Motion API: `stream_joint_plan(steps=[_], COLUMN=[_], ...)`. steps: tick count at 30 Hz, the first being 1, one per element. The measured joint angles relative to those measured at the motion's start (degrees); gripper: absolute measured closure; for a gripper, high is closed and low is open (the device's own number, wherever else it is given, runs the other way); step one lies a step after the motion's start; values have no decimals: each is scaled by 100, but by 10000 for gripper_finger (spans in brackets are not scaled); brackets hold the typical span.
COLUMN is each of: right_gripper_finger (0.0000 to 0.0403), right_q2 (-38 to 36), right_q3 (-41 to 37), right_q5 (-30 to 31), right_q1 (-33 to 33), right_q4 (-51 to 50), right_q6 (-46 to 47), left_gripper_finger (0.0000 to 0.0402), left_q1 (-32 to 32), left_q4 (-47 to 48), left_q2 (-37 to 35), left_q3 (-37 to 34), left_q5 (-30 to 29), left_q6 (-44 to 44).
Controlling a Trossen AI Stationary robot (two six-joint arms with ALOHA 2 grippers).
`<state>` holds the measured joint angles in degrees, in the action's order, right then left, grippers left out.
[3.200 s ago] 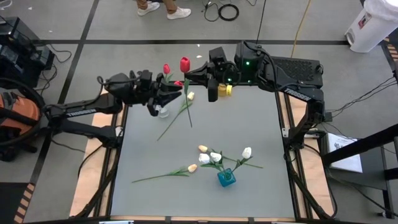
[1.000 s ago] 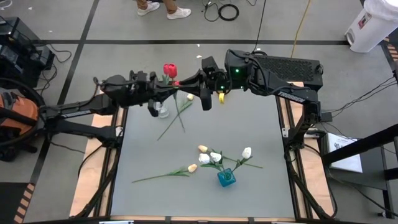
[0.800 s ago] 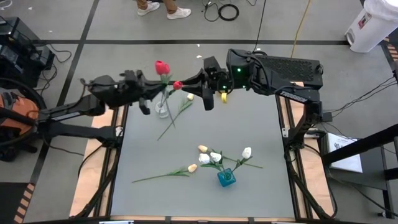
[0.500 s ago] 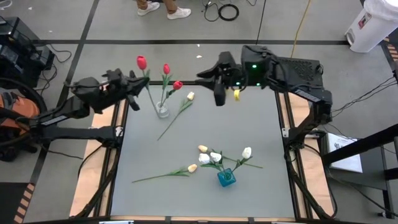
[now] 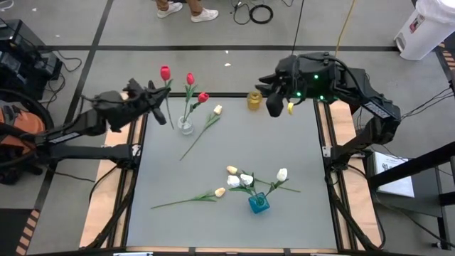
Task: Sort flowers into vase by color
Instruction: Put the red tulip into the transparent vase
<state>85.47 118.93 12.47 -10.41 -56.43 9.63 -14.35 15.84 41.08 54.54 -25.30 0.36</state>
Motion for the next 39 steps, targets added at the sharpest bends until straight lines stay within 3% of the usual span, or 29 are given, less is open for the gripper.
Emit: stream_joint_plan(steps=[12,29,39], right_gripper_finger=[284,284,284], right_q2=[0,0,0], right_q3=[0,-2,-4], right_q5=[2,95,133], right_q1=[105,464,575], right_q4=[-351,-348,-342], right_q6=[156,465,619], left_gripper_finger=[394,394,394], left_q1=[-482,-2069,-2323], left_q4=[-1108,-1916,-2164], left_q2=[-227,-17,503], left_q3=[-1003,-1448,-1448], left_q5=[-161,1530,2143], left_q6=[-148,-306,-448])
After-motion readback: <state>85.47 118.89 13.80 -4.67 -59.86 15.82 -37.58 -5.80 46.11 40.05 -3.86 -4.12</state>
